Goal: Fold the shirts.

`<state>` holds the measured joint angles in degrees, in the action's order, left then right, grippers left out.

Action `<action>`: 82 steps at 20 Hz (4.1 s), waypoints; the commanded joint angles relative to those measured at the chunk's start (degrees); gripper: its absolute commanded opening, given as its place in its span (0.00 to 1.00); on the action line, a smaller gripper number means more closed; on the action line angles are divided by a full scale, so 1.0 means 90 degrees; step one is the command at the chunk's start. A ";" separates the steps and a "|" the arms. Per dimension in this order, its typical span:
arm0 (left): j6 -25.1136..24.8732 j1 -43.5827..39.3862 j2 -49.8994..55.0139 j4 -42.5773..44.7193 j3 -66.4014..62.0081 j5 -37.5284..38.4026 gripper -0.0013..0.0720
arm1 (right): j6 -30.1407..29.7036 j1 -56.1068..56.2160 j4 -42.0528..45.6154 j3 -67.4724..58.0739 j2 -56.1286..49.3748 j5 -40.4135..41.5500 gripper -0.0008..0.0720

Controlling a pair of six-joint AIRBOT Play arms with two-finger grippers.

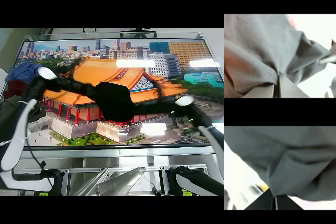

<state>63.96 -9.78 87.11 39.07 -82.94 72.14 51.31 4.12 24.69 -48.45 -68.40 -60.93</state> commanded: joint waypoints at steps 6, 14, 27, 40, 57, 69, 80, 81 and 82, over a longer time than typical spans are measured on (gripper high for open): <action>0.0401 0.0233 -0.2409 -0.0090 -0.2766 0.1086 0.04 | -0.0374 -0.1399 -0.0918 -0.3092 0.3048 -0.0335 0.04; 0.0612 -0.0364 -0.2494 0.0257 -0.1579 0.1083 0.05 | 0.0165 -0.1382 -0.0291 -0.2565 0.2506 -0.0503 0.04; 0.0748 0.2186 0.1190 0.1447 -0.1309 0.1710 0.99 | 0.0136 -0.1974 -0.0134 -0.2344 -0.1744 -0.0435 0.60; 0.0041 0.0942 0.1188 0.1552 0.2113 0.0350 0.97 | 0.1802 -0.2115 0.3237 0.0534 0.0092 -0.0777 0.60; -0.0056 0.0670 0.1188 0.1496 0.1059 0.0729 0.04 | 0.1705 -0.1496 0.3070 0.1775 -0.0542 -0.0517 0.92; -0.0695 0.1554 -0.0452 -0.1341 0.0153 0.2380 0.04 | 0.0714 -0.1683 -0.0537 -0.0865 0.0809 -0.2093 0.04; -0.0534 0.5110 -0.3325 -0.6084 -0.2351 0.1965 0.05 | -0.0095 -0.5005 -0.2307 -0.4058 0.4041 0.0775 0.04; -0.0486 0.5416 -0.3402 -0.5938 -0.2351 0.1928 0.05 | -0.0085 -0.5010 -0.2307 -0.4056 0.4012 0.0695 0.04; -0.0486 0.5576 -0.3422 -0.5775 -0.2348 0.1911 0.05 | -0.0080 -0.5010 -0.2322 -0.4056 0.3905 0.0515 0.04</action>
<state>57.87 33.74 59.24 -12.88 -102.85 91.29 51.70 -38.57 4.69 -83.77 -34.83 -58.30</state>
